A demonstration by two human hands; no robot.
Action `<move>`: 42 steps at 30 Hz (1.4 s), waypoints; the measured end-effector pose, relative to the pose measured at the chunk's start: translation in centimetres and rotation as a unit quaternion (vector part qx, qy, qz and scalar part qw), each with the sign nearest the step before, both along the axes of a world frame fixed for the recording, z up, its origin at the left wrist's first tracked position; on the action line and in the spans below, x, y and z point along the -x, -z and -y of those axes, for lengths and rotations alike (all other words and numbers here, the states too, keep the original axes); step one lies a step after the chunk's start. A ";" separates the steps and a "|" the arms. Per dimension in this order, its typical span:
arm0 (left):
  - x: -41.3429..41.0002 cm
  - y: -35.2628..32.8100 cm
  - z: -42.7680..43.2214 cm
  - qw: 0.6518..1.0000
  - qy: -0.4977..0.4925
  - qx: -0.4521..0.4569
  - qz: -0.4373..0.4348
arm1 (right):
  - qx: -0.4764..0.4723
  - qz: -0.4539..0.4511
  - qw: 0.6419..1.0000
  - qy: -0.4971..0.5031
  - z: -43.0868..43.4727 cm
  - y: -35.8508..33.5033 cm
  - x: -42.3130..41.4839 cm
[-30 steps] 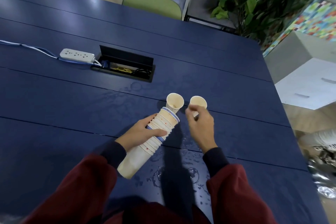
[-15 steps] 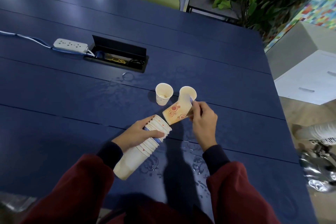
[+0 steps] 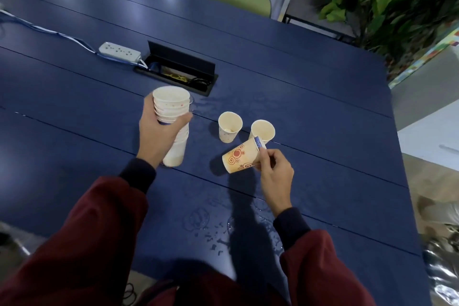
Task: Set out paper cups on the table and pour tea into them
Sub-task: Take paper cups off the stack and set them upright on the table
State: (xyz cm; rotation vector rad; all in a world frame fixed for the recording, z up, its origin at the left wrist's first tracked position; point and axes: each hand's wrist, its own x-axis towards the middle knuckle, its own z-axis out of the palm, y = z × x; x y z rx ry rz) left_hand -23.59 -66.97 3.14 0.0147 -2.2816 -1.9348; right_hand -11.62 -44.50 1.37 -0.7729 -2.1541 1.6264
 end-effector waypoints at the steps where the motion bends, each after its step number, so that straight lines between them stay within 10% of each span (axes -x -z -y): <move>1: 0.1 -0.1 -0.4 1.000 -0.014 0.007 -0.018 | 0.000 0.002 1.000 -0.008 0.0 0.1 0.1; 16: -4.2 7.6 -1.5 0.940 -0.071 0.226 0.246 | 0.013 0.027 0.999 -0.034 -0.5 1.4 -0.6; 22: -8.0 6.8 -5.2 0.916 0.272 0.223 0.194 | -0.009 0.070 0.993 -0.091 -0.1 2.0 -0.8; 30: -5.6 6.5 -7.6 0.865 0.356 0.295 0.195 | 0.014 0.079 0.995 -0.053 -1.4 1.7 -1.0; 35: -4.2 7.3 -6.8 0.900 0.317 0.229 0.190 | -0.071 0.060 0.989 0.117 -4.7 1.9 -1.2; 42: -2.2 7.0 -8.7 0.944 0.248 0.181 0.120 | -0.195 0.069 0.974 0.097 -6.1 2.8 -0.4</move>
